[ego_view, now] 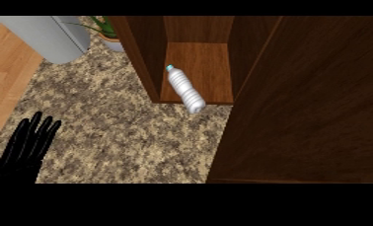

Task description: Pick up the bottled water, place it into the cabinet and close the cabinet

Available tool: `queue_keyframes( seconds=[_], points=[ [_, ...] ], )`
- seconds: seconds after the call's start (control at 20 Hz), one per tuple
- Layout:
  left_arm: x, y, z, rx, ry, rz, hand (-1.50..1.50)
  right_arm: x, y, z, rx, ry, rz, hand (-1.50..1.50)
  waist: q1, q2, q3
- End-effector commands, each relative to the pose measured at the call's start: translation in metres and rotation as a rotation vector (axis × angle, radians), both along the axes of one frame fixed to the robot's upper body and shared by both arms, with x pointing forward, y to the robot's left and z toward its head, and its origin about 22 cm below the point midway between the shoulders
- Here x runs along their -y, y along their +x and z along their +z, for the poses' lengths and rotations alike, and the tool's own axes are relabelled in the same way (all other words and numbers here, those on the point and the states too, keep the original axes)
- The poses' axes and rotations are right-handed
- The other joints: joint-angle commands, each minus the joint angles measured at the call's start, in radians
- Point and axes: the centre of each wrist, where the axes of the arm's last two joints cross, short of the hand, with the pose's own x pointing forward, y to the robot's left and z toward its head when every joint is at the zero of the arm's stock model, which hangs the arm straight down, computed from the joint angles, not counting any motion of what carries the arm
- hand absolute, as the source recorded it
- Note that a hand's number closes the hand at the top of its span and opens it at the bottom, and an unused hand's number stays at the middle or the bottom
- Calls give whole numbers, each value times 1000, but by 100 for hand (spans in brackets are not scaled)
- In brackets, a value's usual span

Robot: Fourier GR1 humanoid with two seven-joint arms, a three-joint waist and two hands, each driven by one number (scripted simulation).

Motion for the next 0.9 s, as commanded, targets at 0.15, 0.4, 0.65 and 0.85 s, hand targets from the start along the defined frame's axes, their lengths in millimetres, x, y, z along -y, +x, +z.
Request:
queue_keyframes(
  seconds=[0.15,0.4,0.65,0.85],
  points=[
    [-10,-9,18,-7,4,-21,-150,-63,-17,25,174,-51,-48,150,3,-1,-1],
    [-22,-3,45,23,12,-31,-150,-133,-7,24,151,-68,-117,150,19,10,2],
    [-12,-4,50,18,12,-41,-150,-172,3,30,69,-35,-178,150,23,21,5],
    [-10,-15,54,25,7,-50,-150,-186,41,41,-4,0,-238,150,33,27,6]
  ],
)
